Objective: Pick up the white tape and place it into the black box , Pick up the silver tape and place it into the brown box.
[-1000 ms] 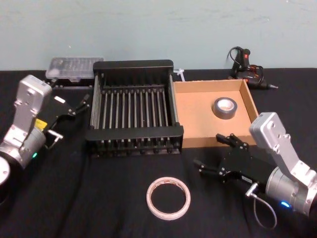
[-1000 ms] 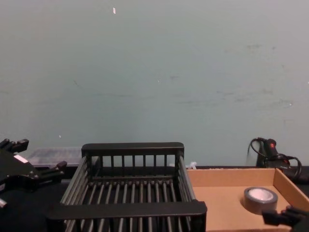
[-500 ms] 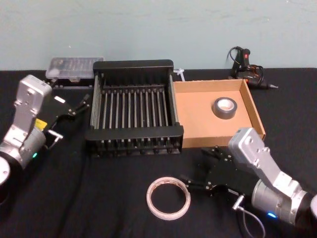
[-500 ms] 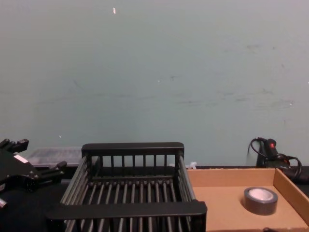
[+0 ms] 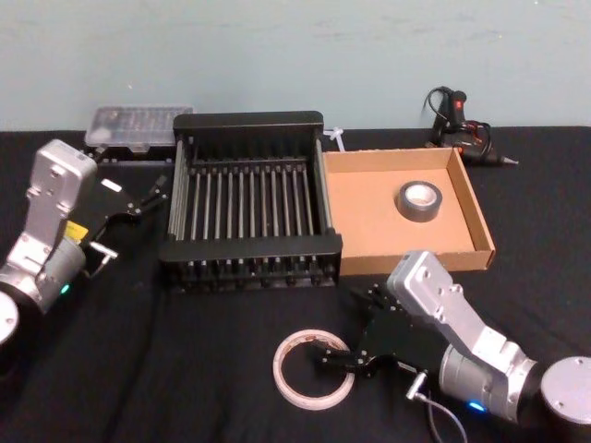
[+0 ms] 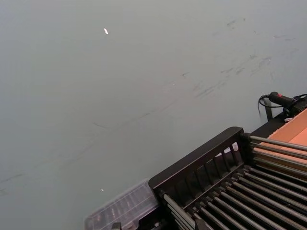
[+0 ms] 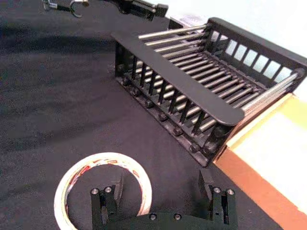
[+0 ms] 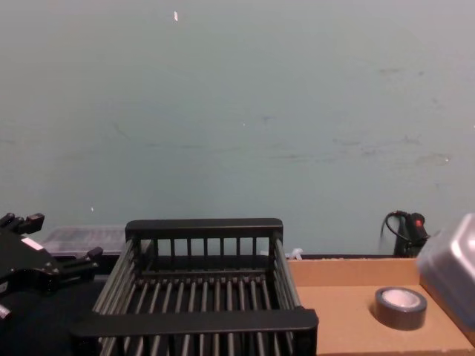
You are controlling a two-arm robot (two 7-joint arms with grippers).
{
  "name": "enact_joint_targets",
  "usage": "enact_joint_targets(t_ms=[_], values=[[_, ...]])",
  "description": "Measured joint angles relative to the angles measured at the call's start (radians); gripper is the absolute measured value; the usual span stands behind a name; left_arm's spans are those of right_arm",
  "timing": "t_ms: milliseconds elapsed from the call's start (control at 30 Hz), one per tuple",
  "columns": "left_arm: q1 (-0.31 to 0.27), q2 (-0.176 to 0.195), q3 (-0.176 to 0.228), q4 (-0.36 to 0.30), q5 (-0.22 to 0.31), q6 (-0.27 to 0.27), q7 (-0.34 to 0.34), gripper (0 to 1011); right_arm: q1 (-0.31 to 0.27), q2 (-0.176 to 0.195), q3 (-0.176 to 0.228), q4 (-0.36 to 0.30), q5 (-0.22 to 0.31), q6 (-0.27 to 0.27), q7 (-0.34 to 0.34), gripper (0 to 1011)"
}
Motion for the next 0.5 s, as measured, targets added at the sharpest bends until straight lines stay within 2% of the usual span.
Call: enact_joint_targets(t_ms=[500], values=[[0.0,0.0,0.0,0.0,0.0,0.0,0.0,1001,0.018,-0.028,-0.016,0.054,-0.03,0.005,0.005,1002]])
